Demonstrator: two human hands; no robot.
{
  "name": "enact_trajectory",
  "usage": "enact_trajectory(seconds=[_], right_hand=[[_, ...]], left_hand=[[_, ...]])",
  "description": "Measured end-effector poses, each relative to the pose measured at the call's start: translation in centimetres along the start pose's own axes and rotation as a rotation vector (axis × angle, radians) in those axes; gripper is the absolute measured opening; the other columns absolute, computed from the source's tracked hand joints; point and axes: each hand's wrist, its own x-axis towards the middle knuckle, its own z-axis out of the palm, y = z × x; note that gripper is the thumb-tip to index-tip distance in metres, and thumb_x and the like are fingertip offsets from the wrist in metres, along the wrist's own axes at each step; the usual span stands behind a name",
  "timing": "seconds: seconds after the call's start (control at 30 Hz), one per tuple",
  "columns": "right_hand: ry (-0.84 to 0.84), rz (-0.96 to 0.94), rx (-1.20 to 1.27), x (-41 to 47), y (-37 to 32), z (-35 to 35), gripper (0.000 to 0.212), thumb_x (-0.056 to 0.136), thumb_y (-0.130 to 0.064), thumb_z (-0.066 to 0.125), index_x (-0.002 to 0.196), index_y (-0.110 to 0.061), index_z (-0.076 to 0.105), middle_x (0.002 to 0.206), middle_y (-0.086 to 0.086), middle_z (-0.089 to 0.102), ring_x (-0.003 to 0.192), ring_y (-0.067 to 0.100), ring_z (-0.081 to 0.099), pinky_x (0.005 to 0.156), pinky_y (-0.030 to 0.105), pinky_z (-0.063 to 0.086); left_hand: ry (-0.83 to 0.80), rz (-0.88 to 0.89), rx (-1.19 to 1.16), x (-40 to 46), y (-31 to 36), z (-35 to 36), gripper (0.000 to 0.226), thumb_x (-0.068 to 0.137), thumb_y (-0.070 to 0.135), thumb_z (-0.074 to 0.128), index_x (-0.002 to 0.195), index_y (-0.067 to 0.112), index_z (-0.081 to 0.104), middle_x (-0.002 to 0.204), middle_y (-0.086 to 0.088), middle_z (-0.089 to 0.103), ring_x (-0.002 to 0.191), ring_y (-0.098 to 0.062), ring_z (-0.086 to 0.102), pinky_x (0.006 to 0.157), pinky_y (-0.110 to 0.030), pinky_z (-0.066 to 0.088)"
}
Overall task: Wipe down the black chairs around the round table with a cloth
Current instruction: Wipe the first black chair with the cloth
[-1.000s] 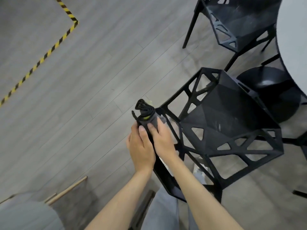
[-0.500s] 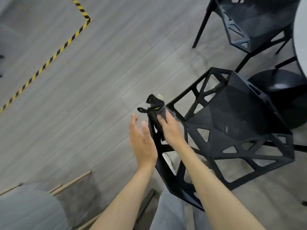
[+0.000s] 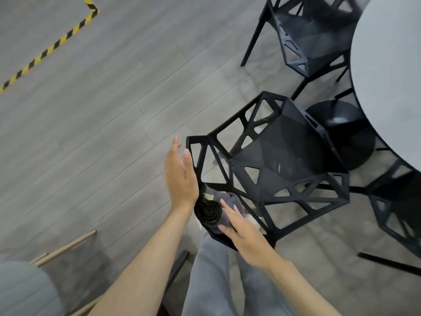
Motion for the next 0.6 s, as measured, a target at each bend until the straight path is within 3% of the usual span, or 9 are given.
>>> enact_trajectory(seconds=[0.07,0.13,0.2,0.23,0.4,0.47,0.53,0.6], right_hand=[[0.047,-0.024,-0.034,1.0,-1.3,0.7,0.065,0.110,-0.028,0.045,0.131,-0.082,0.017,0.159,-0.028,0.019,0.151,0.005,-0.002,0.124,0.030,0.012],[0.123,-0.014,0.012,2.7,-2.5,1.0,0.053,0.110,-0.025,0.043,0.149,-0.059,0.030,0.149,-0.030,0.041,0.153,0.008,0.021,0.119,0.025,0.026],[0.195,0.017,0.029,4.6,-2.5,0.7,0.048,0.109,-0.017,0.043,0.151,-0.041,0.045,0.113,-0.039,0.057,0.126,-0.001,0.050,0.097,0.011,0.039],[0.224,0.024,-0.014,5.4,-2.4,0.6,0.049,0.107,-0.012,0.042,0.150,-0.036,0.047,0.104,-0.036,0.057,0.113,-0.003,0.053,0.089,0.011,0.039],[0.321,0.054,-0.215,7.9,1.0,-0.2,0.054,0.099,-0.004,0.042,0.141,-0.037,0.051,0.131,-0.008,0.067,0.123,0.020,0.060,0.102,0.041,0.052],[0.322,0.048,-0.289,8.8,1.6,-0.9,0.050,0.099,-0.001,0.041,0.134,-0.034,0.056,0.127,-0.006,0.067,0.116,0.022,0.063,0.092,0.037,0.052],[0.307,0.081,-0.385,10.1,1.9,-1.8,0.045,0.099,0.003,0.040,0.127,-0.028,0.058,0.120,-0.002,0.067,0.105,0.025,0.064,0.080,0.032,0.043],[0.308,0.137,-0.419,11.5,2.1,-2.6,0.042,0.097,0.007,0.041,0.123,-0.022,0.059,0.115,0.004,0.066,0.101,0.028,0.062,0.079,0.035,0.043]], left_hand=[[-0.021,0.020,0.024,0.0,-0.1,0.0,0.065,0.109,0.058,0.024,0.161,0.021,0.035,0.154,0.007,0.050,0.143,-0.008,0.042,0.122,-0.047,0.032],[-0.039,0.029,0.050,0.0,-0.1,0.0,0.063,0.109,0.056,0.024,0.160,0.021,0.037,0.157,0.007,0.048,0.145,-0.007,0.039,0.123,-0.044,0.030],[-0.061,0.027,0.067,0.1,-0.2,0.1,0.061,0.110,0.056,0.024,0.160,0.024,0.037,0.160,0.010,0.045,0.148,-0.003,0.036,0.125,-0.043,0.027],[-0.069,0.030,0.070,0.2,-0.3,0.1,0.060,0.110,0.056,0.025,0.160,0.025,0.037,0.161,0.012,0.044,0.149,-0.001,0.034,0.126,-0.042,0.026],[-0.089,0.043,0.133,0.6,-0.7,0.3,0.057,0.111,0.056,0.025,0.159,0.027,0.039,0.162,0.015,0.042,0.152,-0.002,0.031,0.126,-0.048,0.025],[-0.121,0.040,0.180,0.7,-0.7,0.4,0.058,0.111,0.057,0.024,0.160,0.030,0.036,0.164,0.015,0.039,0.156,-0.006,0.026,0.128,-0.051,0.020],[-0.157,0.027,0.213,0.8,-0.7,0.4,0.059,0.110,0.060,0.023,0.162,0.034,0.032,0.167,0.017,0.033,0.158,-0.004,0.018,0.130,-0.052,0.010],[-0.167,0.020,0.223,0.8,-0.8,0.3,0.061,0.109,0.061,0.023,0.163,0.033,0.029,0.168,0.018,0.031,0.158,-0.003,0.016,0.131,-0.051,0.005]])
